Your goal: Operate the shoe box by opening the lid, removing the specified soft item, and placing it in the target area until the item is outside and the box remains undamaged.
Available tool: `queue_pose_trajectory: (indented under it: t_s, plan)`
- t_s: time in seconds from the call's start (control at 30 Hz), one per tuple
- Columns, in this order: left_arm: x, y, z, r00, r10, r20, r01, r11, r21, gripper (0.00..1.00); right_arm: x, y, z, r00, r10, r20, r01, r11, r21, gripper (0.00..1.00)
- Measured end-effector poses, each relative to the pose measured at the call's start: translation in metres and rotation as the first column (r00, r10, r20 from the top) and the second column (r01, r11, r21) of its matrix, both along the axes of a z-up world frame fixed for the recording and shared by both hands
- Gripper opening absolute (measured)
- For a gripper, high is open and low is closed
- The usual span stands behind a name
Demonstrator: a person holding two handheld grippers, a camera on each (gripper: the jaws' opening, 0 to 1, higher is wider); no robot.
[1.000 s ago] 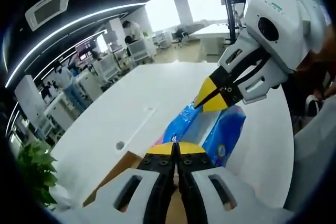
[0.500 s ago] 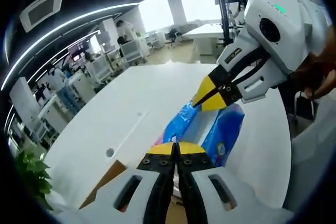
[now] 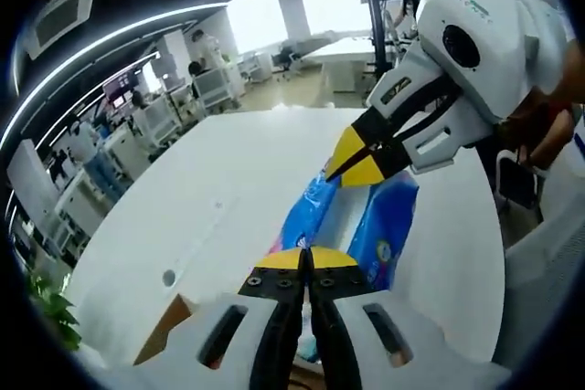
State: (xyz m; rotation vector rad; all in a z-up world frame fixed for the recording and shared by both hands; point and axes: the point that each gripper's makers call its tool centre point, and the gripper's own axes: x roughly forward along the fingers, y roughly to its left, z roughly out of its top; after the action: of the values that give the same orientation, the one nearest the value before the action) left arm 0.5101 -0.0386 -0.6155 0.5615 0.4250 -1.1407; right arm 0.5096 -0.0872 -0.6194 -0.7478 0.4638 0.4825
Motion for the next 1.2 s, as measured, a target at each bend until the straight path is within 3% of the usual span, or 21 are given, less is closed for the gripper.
queue_pose_trajectory:
  t_s: [1.2]
  plan:
    - [0.005, -0.072, -0.051, 0.992, -0.082, -0.091, 0.088, 0.994, 0.062, 0.0, 0.001, -0.066, -0.043, 0.995, -0.087, -0.056, 0.084, 0.995, -0.048, 0.0]
